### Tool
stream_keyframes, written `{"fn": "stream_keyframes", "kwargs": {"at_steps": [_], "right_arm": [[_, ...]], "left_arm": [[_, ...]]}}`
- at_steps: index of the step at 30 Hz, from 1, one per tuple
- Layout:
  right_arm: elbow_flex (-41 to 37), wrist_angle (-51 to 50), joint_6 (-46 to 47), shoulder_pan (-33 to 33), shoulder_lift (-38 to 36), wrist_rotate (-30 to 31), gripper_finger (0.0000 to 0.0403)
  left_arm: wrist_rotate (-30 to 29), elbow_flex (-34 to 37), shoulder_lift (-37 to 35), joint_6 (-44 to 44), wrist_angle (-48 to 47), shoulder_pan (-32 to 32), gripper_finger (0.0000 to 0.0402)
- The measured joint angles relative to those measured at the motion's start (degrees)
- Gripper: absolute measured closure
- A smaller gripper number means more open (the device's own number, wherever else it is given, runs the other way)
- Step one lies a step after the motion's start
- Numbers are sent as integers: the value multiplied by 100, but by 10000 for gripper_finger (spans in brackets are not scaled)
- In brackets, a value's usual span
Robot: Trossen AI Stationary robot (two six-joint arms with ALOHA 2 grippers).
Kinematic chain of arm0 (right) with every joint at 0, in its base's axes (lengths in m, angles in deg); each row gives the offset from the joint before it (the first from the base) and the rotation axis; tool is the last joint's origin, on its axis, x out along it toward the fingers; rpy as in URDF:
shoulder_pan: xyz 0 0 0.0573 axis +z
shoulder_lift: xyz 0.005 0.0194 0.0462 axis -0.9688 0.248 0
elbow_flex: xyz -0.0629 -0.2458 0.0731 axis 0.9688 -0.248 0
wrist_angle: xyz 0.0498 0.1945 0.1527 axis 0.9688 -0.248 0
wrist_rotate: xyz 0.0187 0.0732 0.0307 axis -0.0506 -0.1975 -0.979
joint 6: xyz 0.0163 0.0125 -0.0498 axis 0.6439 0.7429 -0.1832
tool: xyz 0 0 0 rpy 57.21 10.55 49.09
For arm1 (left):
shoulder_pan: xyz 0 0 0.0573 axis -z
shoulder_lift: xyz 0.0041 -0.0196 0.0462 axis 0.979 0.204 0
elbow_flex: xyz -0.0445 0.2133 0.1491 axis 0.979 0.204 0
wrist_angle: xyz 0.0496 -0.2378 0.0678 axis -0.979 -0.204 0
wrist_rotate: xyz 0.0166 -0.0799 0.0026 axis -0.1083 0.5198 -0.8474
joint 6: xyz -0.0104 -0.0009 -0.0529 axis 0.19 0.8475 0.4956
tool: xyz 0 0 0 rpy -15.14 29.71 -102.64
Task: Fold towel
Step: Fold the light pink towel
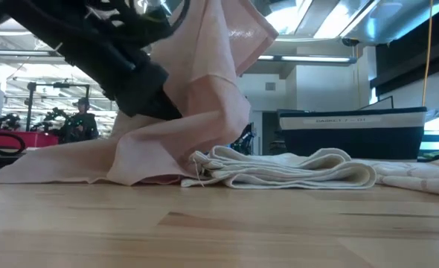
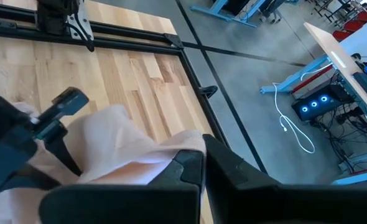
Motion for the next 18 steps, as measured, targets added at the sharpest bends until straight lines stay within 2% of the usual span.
{"fn": "stream_keyframes", "kwargs": {"at_steps": [3, 5, 12, 18], "right_arm": [[0, 0, 0, 1, 0, -1, 391], [0, -7, 0, 1, 0, -1, 391], [0, -274, 23, 1, 0, -5, 391], [0, -306, 30, 8, 0, -153, 391]], "left_arm": [[-7, 0, -14, -284, -225, -68, 365], [-20, 8, -124, -429, -459, -53, 389], [-333, -366, -1494, -522, -1919, 562, 399], [-158, -738, -2957, -216, -3275, 1270, 401]]}}
